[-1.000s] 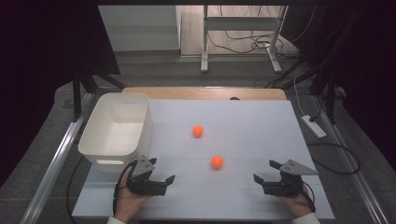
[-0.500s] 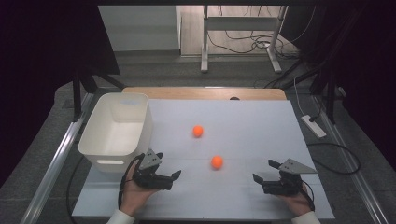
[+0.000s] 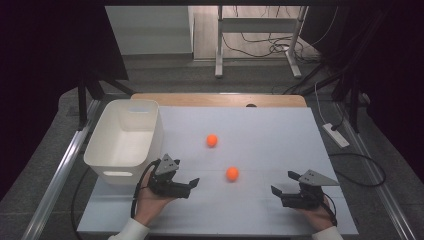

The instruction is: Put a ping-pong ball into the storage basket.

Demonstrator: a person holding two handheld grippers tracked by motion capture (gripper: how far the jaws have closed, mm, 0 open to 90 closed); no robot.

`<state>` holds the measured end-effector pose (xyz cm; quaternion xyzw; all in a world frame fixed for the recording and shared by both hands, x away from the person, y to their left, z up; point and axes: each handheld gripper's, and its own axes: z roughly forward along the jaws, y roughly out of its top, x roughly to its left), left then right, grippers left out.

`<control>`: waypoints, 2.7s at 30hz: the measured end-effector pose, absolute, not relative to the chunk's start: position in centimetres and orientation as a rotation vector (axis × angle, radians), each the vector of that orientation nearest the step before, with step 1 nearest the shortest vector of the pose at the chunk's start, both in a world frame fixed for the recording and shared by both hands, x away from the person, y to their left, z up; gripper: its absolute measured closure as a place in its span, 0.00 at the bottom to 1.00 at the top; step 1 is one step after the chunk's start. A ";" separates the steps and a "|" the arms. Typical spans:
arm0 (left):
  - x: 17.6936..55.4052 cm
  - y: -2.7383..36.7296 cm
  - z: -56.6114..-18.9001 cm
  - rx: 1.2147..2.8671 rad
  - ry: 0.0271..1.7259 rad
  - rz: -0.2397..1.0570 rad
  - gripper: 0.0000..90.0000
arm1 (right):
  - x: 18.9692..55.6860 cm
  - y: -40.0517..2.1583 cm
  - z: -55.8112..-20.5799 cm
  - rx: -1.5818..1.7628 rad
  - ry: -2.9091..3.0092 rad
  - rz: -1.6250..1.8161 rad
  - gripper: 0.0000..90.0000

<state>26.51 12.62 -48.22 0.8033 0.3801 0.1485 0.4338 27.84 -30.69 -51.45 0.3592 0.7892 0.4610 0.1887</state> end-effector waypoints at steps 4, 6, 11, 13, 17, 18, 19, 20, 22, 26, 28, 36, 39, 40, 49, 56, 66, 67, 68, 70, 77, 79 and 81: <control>26.9 12.4 -48.0 1.999 0.942 0.362 0.09 | 27.9 -30.7 -51.5 1.012 2.219 1.297 0.14; 27.1 12.3 -48.0 2.006 0.940 0.363 0.09 | 27.9 -30.7 -51.5 1.016 2.220 1.292 0.14; 27.7 11.9 -47.6 2.000 0.935 0.352 0.09 | 27.9 -30.8 -51.5 1.022 2.214 1.297 0.14; 27.9 11.8 -47.5 1.993 0.932 0.347 0.09 | 27.9 -30.8 -51.5 1.023 2.214 1.297 0.14; 28.4 11.4 -47.2 2.002 0.925 0.348 0.09 | 27.8 -30.8 -51.4 1.016 2.216 1.300 0.14; 28.5 11.3 -47.1 2.000 0.925 0.344 0.09 | 27.8 -30.8 -51.4 1.015 2.216 1.301 0.14; 28.6 11.3 -47.1 1.998 0.924 0.342 0.09 | 27.9 -30.8 -51.4 1.015 2.216 1.301 0.14; 28.7 11.2 -47.0 1.994 0.925 0.338 0.09 | 27.9 -30.8 -51.4 1.014 2.216 1.301 0.14; 28.9 11.1 -46.9 1.989 0.923 0.335 0.09 | 27.8 -30.8 -51.4 1.020 2.215 1.314 0.14; 29.4 11.0 -46.8 1.979 0.929 0.319 0.09 | 27.9 -30.8 -51.3 1.026 2.215 1.319 0.14; 29.7 10.8 -46.7 1.980 0.928 0.319 0.09 | 27.9 -30.8 -51.4 1.031 2.214 1.319 0.14; 30.5 10.2 -46.5 1.989 0.916 0.319 0.09 | 27.8 -31.0 -51.4 1.034 2.205 1.311 0.14; 30.8 10.1 -46.4 1.996 0.915 0.318 0.09 | 27.8 -31.1 -51.4 1.034 2.202 1.311 0.14; 30.8 10.0 -46.3 1.994 0.914 0.318 0.09 | 27.8 -31.1 -51.4 1.034 2.203 1.311 0.14; 31.5 9.6 -45.7 1.995 0.900 0.325 0.09 | 27.8 -31.1 -51.4 1.029 2.204 1.301 0.14; 32.0 9.5 -45.3 1.994 0.895 0.326 0.09 | 27.8 -31.1 -51.4 1.029 2.205 1.298 0.14; 32.4 9.1 -44.6 2.005 0.877 0.340 0.09 | 27.7 -31.1 -51.4 1.036 2.201 1.298 0.14; 32.5 9.1 -44.6 2.007 0.877 0.342 0.09 | 27.7 -31.1 -51.4 1.035 2.200 1.301 0.14; 32.5 9.0 -44.6 2.006 0.877 0.343 0.09 | 27.7 -31.1 -51.4 1.035 2.200 1.301 0.14; 32.8 9.0 -44.6 2.003 0.879 0.340 0.09 | 27.7 -31.2 -51.4 1.035 2.200 1.301 0.14; 33.4 8.7 -44.5 2.009 0.878 0.342 0.09 | 27.7 -31.2 -51.4 1.040 2.201 1.295 0.15; 33.5 8.6 -44.4 2.012 0.876 0.343 0.09 | 27.7 -31.2 -51.5 1.044 2.202 1.295 0.15; 33.6 8.5 -44.4 2.019 0.874 0.346 0.09 | 27.7 -31.2 -51.5 1.044 2.202 1.294 0.15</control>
